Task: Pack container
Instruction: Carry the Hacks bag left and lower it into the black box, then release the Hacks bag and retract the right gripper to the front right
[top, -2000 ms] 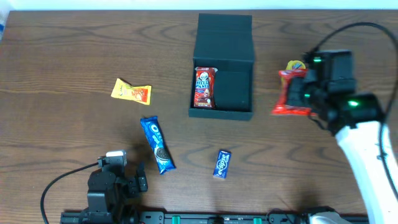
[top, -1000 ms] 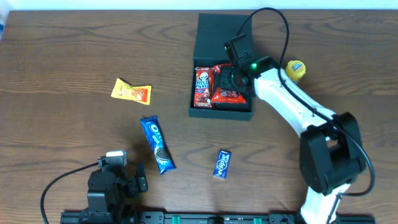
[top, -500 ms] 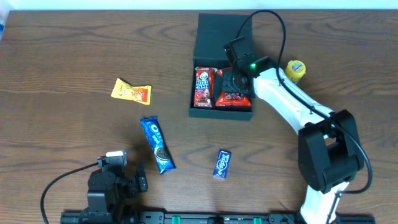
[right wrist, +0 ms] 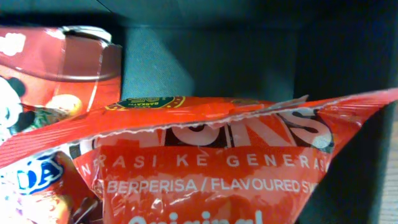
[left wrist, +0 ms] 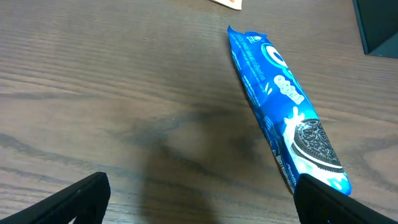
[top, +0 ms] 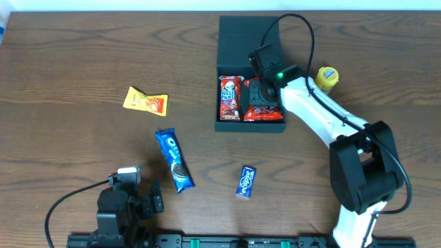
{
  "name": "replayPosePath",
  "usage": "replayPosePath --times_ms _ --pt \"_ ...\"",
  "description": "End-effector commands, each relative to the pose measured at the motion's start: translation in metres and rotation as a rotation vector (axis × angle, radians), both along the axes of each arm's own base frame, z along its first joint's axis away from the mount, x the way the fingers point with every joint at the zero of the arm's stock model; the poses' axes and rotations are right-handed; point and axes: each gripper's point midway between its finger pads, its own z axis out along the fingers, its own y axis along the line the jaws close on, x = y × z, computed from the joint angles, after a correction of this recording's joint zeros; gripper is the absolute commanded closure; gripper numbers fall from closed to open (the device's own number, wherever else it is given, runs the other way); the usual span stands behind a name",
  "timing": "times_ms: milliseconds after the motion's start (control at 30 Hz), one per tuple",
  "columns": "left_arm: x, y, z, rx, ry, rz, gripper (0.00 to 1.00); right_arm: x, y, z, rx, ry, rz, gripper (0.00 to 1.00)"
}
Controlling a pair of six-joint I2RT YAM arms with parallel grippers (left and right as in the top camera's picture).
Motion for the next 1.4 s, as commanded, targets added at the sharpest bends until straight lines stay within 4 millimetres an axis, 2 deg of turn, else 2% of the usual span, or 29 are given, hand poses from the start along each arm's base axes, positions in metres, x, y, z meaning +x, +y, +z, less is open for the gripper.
replayPosePath --times_ms 0,267,367,500,567,600,667,800,900,967,1067,1133,1267,1367 --pt "-0.004 -0.001 -0.018 0.007 0.047 -0.011 0.05 -0.001 -0.009 -0.002 -0.042 -0.006 -0.002 0.69" --pt "-0.004 -0.001 -0.018 0.007 0.047 -0.011 0.05 -0.008 -0.013 -0.010 -0.052 0.015 -0.001 0.55" --pt "-0.004 -0.001 -0.018 0.007 0.047 -0.011 0.05 -0.006 -0.012 -0.009 -0.048 0.008 -0.001 0.52" --pt "-0.004 -0.001 -0.018 0.007 0.047 -0.011 0.05 -0.004 -0.011 -0.007 -0.043 -0.004 -0.002 0.36" --pt "-0.004 -0.001 -0.018 0.007 0.047 -0.011 0.05 -0.003 -0.010 -0.004 -0.039 -0.012 -0.002 0.17" --pt "-0.004 -0.001 -0.018 0.007 0.047 -0.011 0.05 -0.002 -0.010 -0.001 -0.036 -0.018 -0.001 0.02" --pt "-0.004 -0.001 -0.018 0.007 0.047 -0.011 0.05 -0.001 -0.009 0.009 -0.027 -0.038 -0.002 0.01" --pt "-0.004 -0.001 -0.018 0.007 0.047 -0.011 0.05 0.001 -0.008 0.044 0.000 -0.113 0.017 0.01" --pt "-0.004 -0.001 -0.018 0.007 0.047 -0.011 0.05 0.000 -0.006 0.084 0.022 -0.201 0.058 0.01" --pt "-0.004 -0.001 -0.018 0.007 0.047 -0.011 0.05 -0.003 -0.007 0.118 0.029 -0.280 0.073 0.01" --pt "-0.004 -0.001 -0.018 0.007 0.047 -0.011 0.05 -0.016 -0.022 0.169 0.010 -0.394 0.044 0.01" --pt "-0.004 -0.001 -0.018 0.007 0.047 -0.011 0.04 -0.028 -0.034 0.195 -0.004 -0.445 0.033 0.01" --pt "-0.004 -0.001 -0.018 0.007 0.047 -0.011 0.04 -0.051 -0.047 0.228 -0.018 -0.502 0.069 0.01" --pt "-0.004 -0.001 -0.018 0.007 0.047 -0.011 0.05 -0.067 -0.069 0.248 -0.054 -0.558 0.022 0.01"
